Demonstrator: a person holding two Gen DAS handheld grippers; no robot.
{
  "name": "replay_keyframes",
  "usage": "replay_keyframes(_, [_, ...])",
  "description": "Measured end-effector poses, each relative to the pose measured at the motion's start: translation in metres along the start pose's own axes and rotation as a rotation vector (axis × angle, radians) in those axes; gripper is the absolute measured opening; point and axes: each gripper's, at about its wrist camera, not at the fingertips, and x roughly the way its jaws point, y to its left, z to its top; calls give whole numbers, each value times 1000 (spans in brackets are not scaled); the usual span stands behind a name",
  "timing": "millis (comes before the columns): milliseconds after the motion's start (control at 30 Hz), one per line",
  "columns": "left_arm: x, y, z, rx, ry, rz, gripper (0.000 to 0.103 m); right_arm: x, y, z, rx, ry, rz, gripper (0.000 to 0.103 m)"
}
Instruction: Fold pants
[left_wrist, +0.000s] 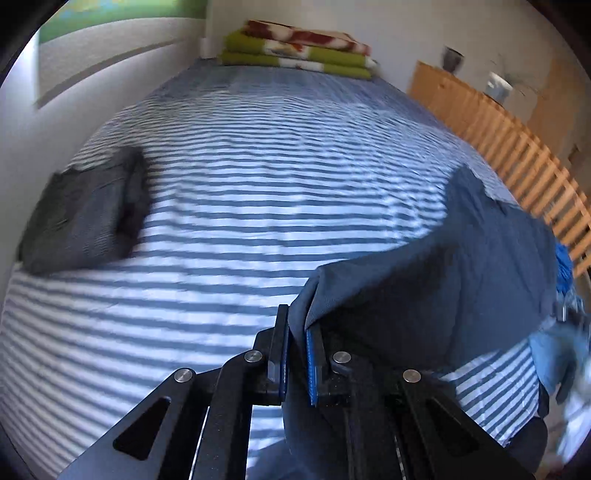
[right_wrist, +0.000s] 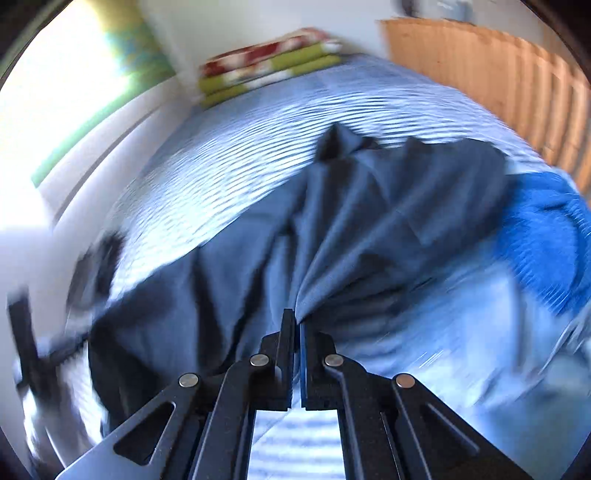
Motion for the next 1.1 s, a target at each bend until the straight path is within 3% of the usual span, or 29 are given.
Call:
replay_keyframes(133, [-31,74,-10,-120,-31,147,7,18,88,-65,-141,152,189,2])
replay_keyframes(233, [-41,120,-18,-212,-12,207,11,35,134,-102,-279,260,201,6])
replay_keyframes(267, [-42,130,-20,-226,-2,209,16,37,142,-105,-299,271,190,6])
replay_keyframes(300, [-42,138,-22,-237,16,210,31,36,146,-108,-301,271,184,6])
replay_keyframes(367, [-47,144,-27,-244,1,231,51,29,134,-101,-261,268,211,10])
replay_keyframes(433, [-54,141,-29,-229,-28,226,52,17,109,-92,-202,251,218,25])
replay_keyframes(533, [-62,127,-30,-222,-66,198,53,-10,63,-73,-99,151,122,41])
replay_keyframes(667, [-70,90,-25,-151,-106,147,61,-15,-8,-49,74,99,-51,44])
replay_keyframes(767, [-79,62,-23,-83,-144,160,68,-4,-56,-44,160,110,-150,46])
replay_keyframes(933, [-83,30,-20,-27,-132,69,73,27,-98,-44,253,196,-135,47])
replay_keyframes(1033, [-74,11,-20,28,-107,77,73,46,-94,-44,258,226,-87,49])
replay_keyframes(1100, [-66,5,-21,35,-89,76,73,53,-87,-39,228,226,-126,49])
